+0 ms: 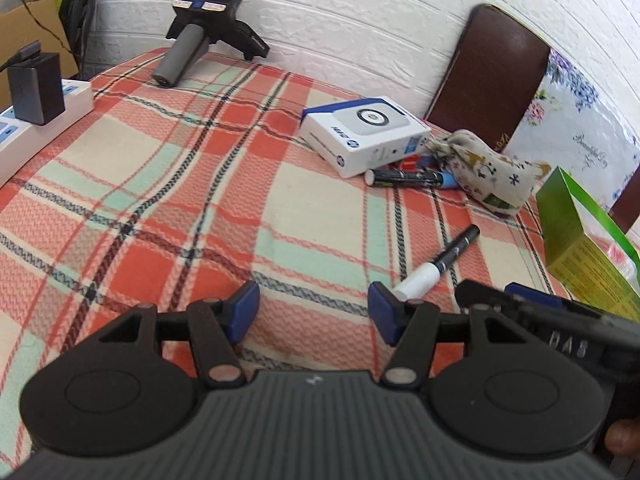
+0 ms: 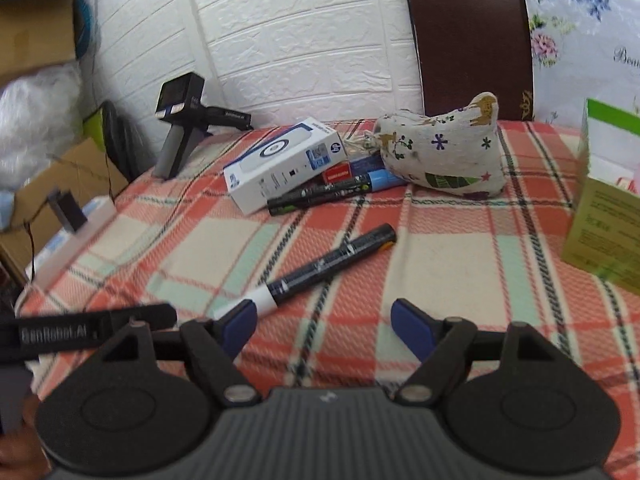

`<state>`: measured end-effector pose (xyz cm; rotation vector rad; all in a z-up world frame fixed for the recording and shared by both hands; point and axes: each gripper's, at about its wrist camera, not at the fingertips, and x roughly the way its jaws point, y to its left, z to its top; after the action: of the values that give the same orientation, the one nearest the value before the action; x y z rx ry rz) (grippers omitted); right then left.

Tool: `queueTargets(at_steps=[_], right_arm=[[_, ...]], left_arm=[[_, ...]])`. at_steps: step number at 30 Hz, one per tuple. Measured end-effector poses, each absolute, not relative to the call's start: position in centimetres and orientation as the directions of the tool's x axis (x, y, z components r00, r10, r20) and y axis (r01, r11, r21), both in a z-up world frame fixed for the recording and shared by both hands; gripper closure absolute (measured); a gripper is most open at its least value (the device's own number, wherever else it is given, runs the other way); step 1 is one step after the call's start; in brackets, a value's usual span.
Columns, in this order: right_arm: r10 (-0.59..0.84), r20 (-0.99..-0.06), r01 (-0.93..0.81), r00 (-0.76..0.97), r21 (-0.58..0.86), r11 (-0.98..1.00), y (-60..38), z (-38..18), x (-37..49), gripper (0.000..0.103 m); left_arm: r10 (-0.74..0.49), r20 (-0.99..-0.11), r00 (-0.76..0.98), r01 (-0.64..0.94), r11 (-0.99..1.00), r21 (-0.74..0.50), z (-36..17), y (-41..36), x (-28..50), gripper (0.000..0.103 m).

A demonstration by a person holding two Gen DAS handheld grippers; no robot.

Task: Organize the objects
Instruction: 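Grasp the white-capped black marker with the right tool while the left tool grasps another black marker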

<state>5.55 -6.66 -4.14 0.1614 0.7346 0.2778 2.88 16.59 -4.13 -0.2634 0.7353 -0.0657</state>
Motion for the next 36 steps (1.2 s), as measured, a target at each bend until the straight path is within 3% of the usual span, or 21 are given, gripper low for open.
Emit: queueTargets(at_steps=[6, 8, 11, 15, 17, 20, 23, 32, 36], right_arm=[[0.293, -0.677, -0.091, 0.675, 0.318, 0.944, -5.6, -4.8, 8.7, 0.024], [0.265, -0.683, -0.083, 0.681, 0.287, 0.954, -4.6, -4.8, 9.3, 0.017], [0.217, -0.689, -0.110, 0.692, 0.197, 0.974, -2.6, -5.1, 9.6, 0.018], [0.163, -0.669, -0.163, 0.725, 0.063, 0.985, -1.1, -5.6, 8.9, 0.032], [0.167, -0.656, -0.183, 0.736, 0.045, 0.982, -1.1, -5.6, 8.4, 0.051], [0.183, -0.647, -0.220, 0.740, 0.024, 0.975, -1.1, -5.4, 8.0, 0.072], [0.195, -0.641, -0.252, 0.743, 0.001, 0.968, -0.9, -5.3, 7.4, 0.083], [0.244, -0.642, -0.328, 0.727, -0.012, 0.945, -1.9, -5.3, 4.9, 0.083], [0.286, -0.647, -0.372, 0.707, 0.004, 0.928, -3.1, -5.3, 2.7, 0.083]], left_arm=[[-0.150, -0.642, 0.752, -0.046, 0.959, -0.278, -4.3, 17.5, 3.0, 0.041], [-0.155, -0.640, 0.753, -0.047, 0.957, -0.287, -4.3, 17.7, 3.1, 0.041], [-0.165, -0.636, 0.754, -0.050, 0.951, -0.307, -4.3, 18.0, 3.1, 0.041], [-0.173, -0.633, 0.755, -0.052, 0.946, -0.320, -4.3, 18.3, 3.1, 0.041], [-0.172, -0.632, 0.756, -0.051, 0.946, -0.319, -4.4, 18.3, 3.1, 0.041], [-0.171, -0.631, 0.757, -0.052, 0.947, -0.318, -4.4, 18.3, 3.1, 0.041], [-0.171, -0.631, 0.757, -0.051, 0.947, -0.317, -4.4, 18.3, 3.1, 0.041], [-0.141, -0.642, 0.754, -0.064, 0.956, -0.285, -4.4, 17.7, 3.2, 0.040], [-0.228, -0.652, 0.723, -0.007, 0.941, -0.337, -4.2, 16.7, 3.5, 0.031]])
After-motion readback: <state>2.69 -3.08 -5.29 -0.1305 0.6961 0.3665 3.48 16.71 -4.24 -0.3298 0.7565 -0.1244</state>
